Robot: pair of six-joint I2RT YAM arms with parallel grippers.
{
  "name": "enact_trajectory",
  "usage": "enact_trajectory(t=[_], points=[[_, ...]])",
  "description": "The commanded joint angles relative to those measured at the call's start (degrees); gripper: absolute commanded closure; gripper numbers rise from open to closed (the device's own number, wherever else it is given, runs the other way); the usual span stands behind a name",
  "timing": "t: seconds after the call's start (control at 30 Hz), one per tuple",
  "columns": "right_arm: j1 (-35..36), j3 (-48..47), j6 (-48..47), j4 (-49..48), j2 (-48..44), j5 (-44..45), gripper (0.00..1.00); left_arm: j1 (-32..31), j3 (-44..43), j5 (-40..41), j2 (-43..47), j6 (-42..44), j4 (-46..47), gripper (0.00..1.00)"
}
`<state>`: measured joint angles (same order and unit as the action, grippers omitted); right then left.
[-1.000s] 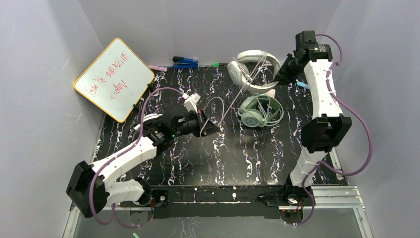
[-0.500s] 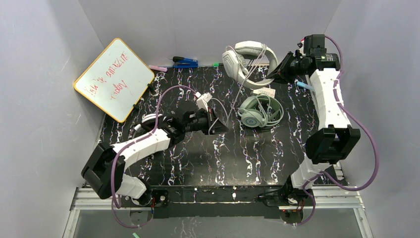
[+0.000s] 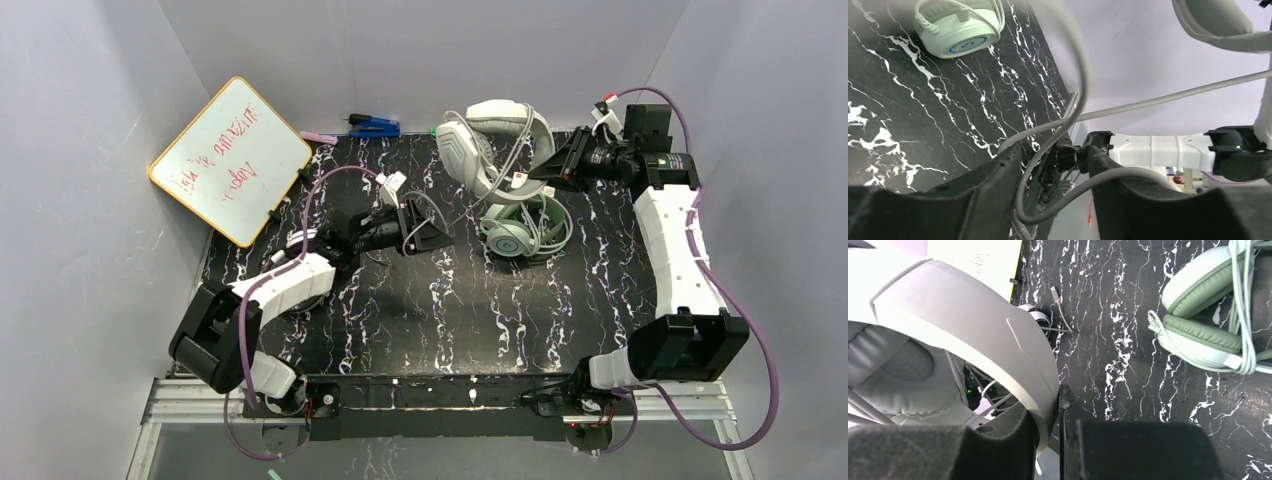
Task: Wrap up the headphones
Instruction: Wrap the headphones cable around the headphones.
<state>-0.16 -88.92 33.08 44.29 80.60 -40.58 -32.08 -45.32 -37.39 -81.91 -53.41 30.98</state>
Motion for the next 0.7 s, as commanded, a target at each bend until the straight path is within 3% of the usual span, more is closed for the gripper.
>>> enact_trajectory(t=[0.0, 0.17, 0.23, 0.33, 0.5, 0.67], points=[[0.2, -3.1, 1.4, -3.0, -3.0, -4.6, 0.99, 1.0, 3.9, 0.8, 0.4, -2.9, 0.0, 0.42], [0.2, -6.8, 0.2, 2.1, -1.6, 5.1, 0.99, 2.4, 8.3, 4.6, 9.2, -2.5, -1.5, 0.21], [0.1, -8.2, 0.4, 2.6, -0.9, 7.8, 0.99, 3.3, 9.1, 7.2, 13.9, -0.4, -9.3, 0.10], [0.1, -10.0, 0.8, 1.9, 0.0, 8.0, 0.99, 3.7, 9.8, 13.7, 22.0, 4.2, -23.1, 0.02], [0.2, -12.2, 0.3, 2.1, 1.1, 6.8, 0.99, 4.1, 13.0, 24.7, 33.9, 1.7, -32.8, 0.02], [0.2, -17.0, -2.1, 8.0, 2.6, 8.5, 0.99, 4.3, 10.4, 27.6, 32.9, 12.5, -34.6, 0.01]])
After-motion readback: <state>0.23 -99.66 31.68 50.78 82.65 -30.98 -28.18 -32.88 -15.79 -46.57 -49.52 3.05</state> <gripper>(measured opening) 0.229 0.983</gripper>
